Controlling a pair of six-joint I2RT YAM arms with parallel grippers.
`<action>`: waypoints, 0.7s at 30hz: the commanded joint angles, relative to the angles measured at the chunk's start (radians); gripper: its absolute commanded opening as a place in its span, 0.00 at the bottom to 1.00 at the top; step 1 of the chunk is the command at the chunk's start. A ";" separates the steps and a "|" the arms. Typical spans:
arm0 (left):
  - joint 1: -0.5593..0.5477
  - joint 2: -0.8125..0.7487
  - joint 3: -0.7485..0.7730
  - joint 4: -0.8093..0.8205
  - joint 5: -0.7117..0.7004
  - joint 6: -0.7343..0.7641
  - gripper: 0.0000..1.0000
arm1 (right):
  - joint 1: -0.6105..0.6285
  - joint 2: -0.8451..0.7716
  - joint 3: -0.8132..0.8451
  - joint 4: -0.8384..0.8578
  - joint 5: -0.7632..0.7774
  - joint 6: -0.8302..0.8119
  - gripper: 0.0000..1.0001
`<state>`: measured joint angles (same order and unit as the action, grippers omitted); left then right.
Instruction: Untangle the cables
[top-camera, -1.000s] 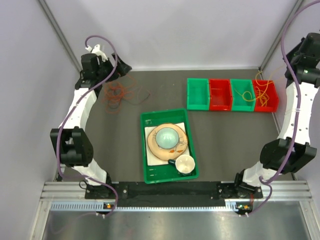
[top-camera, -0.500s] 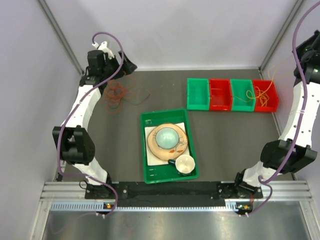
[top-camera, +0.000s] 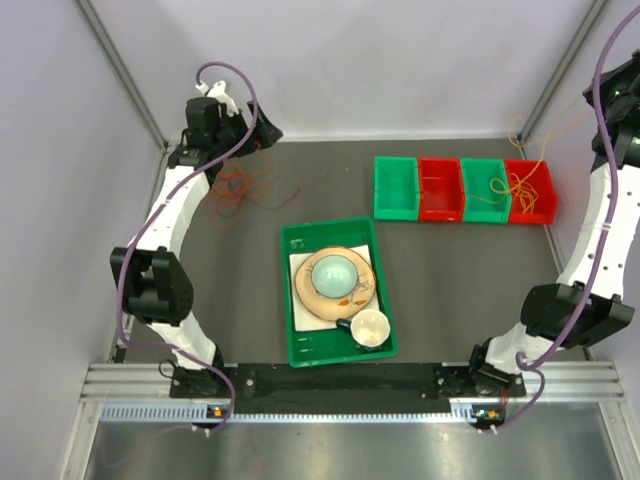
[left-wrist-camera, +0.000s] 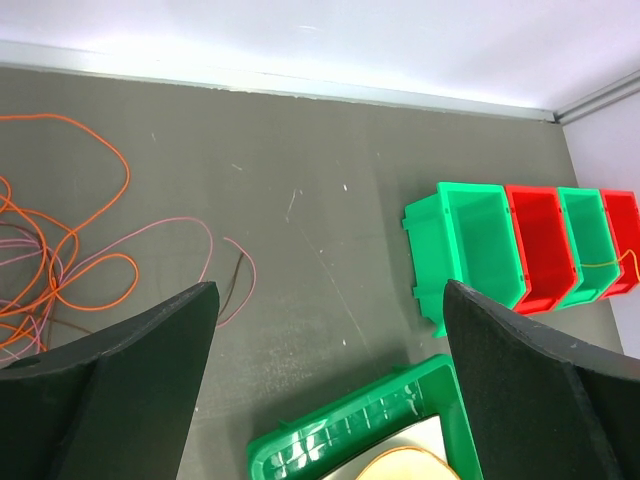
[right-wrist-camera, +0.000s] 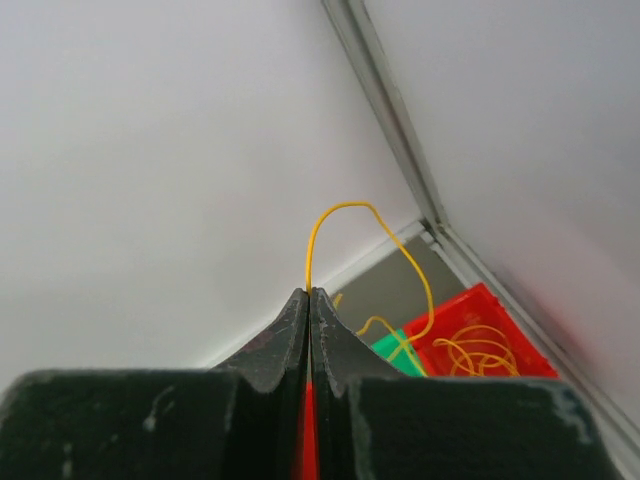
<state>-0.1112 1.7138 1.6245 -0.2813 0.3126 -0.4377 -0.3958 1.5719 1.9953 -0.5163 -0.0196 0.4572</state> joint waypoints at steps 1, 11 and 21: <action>-0.007 0.007 0.063 0.010 -0.012 0.017 0.99 | -0.006 -0.064 0.069 0.076 -0.112 0.080 0.00; -0.015 -0.026 0.026 0.013 -0.033 0.030 0.99 | -0.006 -0.058 0.195 0.052 -0.095 0.080 0.00; -0.015 -0.026 0.028 0.011 -0.027 0.033 0.99 | -0.006 -0.004 0.203 0.042 -0.054 0.037 0.00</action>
<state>-0.1226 1.7142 1.6474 -0.2935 0.2935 -0.4187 -0.3958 1.5471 2.2017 -0.4942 -0.1001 0.5240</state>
